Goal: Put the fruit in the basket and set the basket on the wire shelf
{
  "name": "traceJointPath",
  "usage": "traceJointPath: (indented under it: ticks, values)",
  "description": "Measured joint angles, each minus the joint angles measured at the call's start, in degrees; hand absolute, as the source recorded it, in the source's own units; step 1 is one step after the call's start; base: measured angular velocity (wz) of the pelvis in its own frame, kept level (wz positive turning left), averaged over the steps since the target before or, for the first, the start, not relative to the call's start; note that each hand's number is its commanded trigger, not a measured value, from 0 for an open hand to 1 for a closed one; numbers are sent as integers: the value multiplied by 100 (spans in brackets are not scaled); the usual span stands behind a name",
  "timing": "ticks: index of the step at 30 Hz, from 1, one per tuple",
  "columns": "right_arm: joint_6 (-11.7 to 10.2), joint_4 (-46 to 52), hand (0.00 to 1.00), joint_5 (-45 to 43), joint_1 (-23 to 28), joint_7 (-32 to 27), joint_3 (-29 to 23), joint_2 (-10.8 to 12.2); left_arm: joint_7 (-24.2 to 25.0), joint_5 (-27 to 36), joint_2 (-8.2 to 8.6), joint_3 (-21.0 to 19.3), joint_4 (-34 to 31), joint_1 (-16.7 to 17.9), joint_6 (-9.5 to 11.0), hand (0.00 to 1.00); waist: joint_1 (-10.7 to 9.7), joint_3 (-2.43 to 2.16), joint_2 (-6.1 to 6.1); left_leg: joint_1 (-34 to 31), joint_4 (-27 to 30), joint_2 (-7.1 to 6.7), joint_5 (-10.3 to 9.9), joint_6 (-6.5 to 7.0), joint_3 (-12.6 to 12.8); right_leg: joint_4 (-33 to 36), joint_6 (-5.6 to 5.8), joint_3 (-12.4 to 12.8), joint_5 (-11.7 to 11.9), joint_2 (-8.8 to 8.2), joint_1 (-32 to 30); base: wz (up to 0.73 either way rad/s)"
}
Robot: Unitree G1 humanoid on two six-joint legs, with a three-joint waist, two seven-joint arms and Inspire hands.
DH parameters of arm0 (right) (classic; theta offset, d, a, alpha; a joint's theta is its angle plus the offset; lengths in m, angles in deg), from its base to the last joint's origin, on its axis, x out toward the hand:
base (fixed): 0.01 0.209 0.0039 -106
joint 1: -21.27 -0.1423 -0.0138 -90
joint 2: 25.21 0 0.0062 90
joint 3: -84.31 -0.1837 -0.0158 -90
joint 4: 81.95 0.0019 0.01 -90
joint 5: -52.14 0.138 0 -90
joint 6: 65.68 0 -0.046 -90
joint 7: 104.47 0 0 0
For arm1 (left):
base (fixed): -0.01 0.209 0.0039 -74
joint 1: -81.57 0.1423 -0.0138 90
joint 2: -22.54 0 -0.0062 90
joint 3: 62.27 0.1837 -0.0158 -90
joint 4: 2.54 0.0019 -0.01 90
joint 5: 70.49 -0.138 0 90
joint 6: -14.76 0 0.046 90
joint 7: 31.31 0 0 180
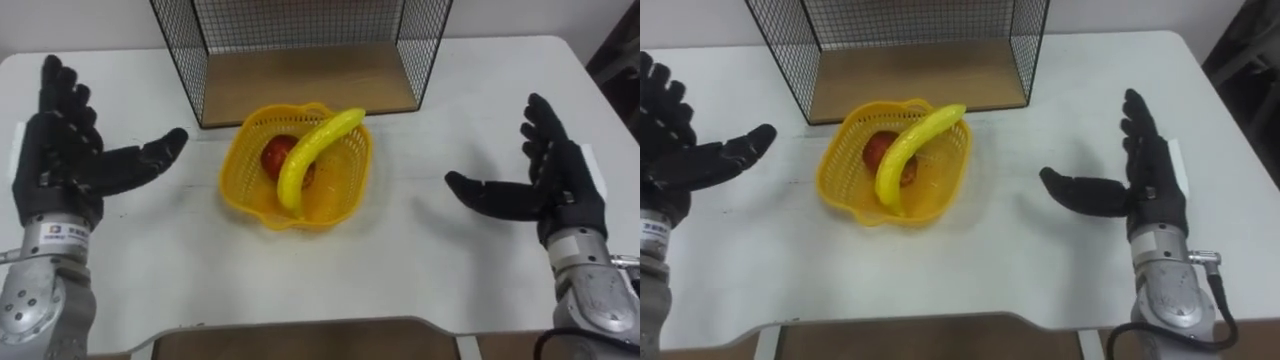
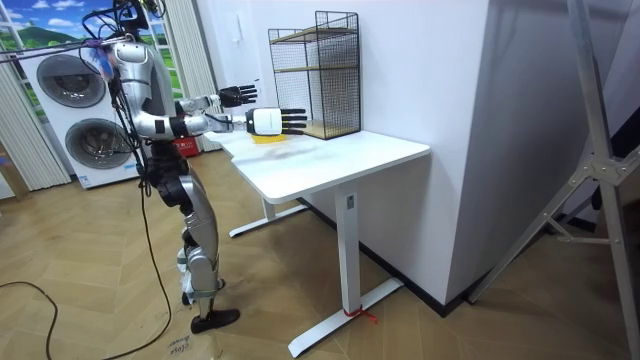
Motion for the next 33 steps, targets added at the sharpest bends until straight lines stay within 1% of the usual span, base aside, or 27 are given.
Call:
traceJointPath:
  ticks: [2,5,8,13,16,18,20,25,29,31,33]
  values:
    - [-3,0,0,175,-50,132,9,50,92,-2,0,79,1,-8,0,0,-2,0,1,2,0,5,0,0,46,26,-4,51,2,6,-32,-11]
    - [-12,0,0,348,-152,216,13,66,129,2,0,153,0,-13,0,0,-35,0,1,6,0,1,1,3,53,73,-4,76,2,3,-64,-5]
    - [-80,0,0,411,-191,268,27,78,147,2,0,271,1,-29,1,0,-40,0,0,16,-2,-3,4,6,65,80,-4,95,2,5,-66,-2]
    - [-80,0,0,454,-224,381,165,84,286,8,0,316,55,-34,0,0,-8,-6,-16,59,-17,-3,5,6,141,94,-4,178,1,16,-65,-8]
    - [-79,-1,0,541,-227,478,259,103,385,8,12,325,143,-84,0,0,25,-23,-61,89,-24,5,5,6,167,90,-4,200,2,24,-49,-4]
    - [-80,0,0,541,-252,503,326,106,404,10,58,332,370,-198,0,0,41,-43,-93,116,-37,8,5,6,147,90,-4,197,2,34,-32,0]
    - [-80,0,0,541,-255,518,368,106,406,7,82,333,462,-198,0,0,50,-50,-104,156,-82,9,5,6,147,83,-5,199,4,42,-14,-3]
    - [-80,-1,0,479,-255,563,457,104,447,5,96,332,777,-200,3,0,127,-43,-90,195,-90,17,5,6,144,75,-7,198,5,42,24,0]
    - [-80,-2,0,481,-255,709,460,104,474,3,97,333,1044,-199,-4,0,173,-20,-50,183,-90,19,5,6,160,77,-10,197,7,42,8,0]
    - [-80,-1,0,460,-255,755,470,104,484,-9,100,336,1064,-198,-22,0,192,-16,-44,161,-91,20,5,6,173,86,-12,199,8,44,-27,0]
    - [-80,-1,0,442,-257,771,508,103,492,-16,109,407,1093,-200,-22,0,182,-9,-8,146,-95,22,5,6,169,76,-13,192,14,50,-30,0]
